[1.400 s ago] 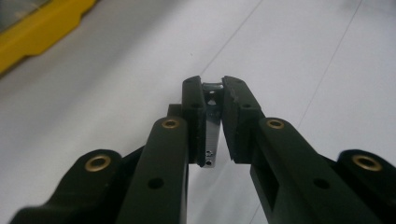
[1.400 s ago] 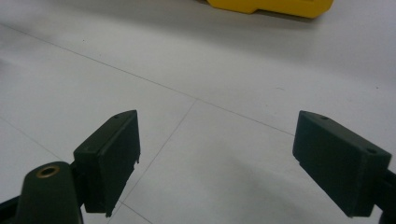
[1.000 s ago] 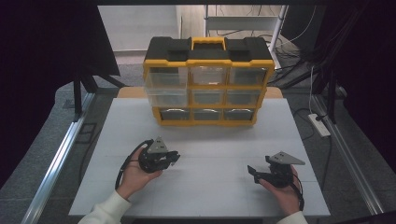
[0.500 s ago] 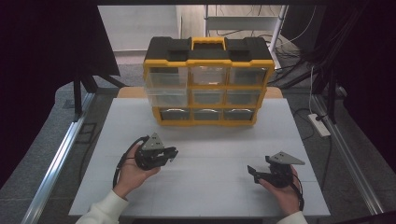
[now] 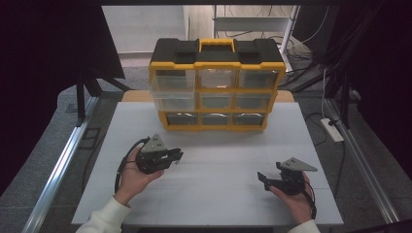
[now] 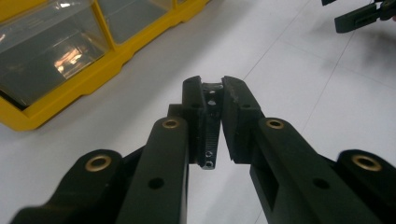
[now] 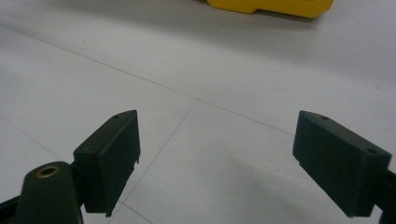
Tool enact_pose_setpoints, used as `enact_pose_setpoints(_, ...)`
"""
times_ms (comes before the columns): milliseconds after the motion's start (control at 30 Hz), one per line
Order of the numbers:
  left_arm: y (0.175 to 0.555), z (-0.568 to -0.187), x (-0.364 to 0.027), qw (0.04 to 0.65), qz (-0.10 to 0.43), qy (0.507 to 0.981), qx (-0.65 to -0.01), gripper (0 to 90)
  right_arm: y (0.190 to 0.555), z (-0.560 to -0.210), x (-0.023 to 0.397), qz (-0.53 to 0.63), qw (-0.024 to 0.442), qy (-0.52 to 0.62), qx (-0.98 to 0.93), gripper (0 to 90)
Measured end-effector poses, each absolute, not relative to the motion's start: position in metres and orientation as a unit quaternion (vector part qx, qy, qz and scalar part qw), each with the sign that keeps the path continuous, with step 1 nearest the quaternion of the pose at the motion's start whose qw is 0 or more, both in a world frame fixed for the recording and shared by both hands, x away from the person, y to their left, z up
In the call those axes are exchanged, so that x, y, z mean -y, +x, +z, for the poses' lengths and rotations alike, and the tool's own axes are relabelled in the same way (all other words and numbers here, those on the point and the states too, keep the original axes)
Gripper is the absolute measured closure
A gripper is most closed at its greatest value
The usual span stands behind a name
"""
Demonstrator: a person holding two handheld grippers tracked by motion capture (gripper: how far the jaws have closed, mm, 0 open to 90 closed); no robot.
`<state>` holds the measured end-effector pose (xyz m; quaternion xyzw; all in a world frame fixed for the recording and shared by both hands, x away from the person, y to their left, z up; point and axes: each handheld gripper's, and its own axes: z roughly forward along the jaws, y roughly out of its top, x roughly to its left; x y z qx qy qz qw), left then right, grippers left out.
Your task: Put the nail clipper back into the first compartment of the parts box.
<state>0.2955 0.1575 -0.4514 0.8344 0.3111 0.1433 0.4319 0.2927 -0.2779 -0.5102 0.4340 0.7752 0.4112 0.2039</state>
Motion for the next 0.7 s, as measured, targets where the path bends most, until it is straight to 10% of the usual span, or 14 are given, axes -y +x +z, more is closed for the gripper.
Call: enact_pose_setpoints(700,0.294,-0.429,-0.167,0.464,0.152,0.815,-0.312,79.8,0.293,-0.51,0.277,0.413,0.203,0.435,-0.773,15.7)
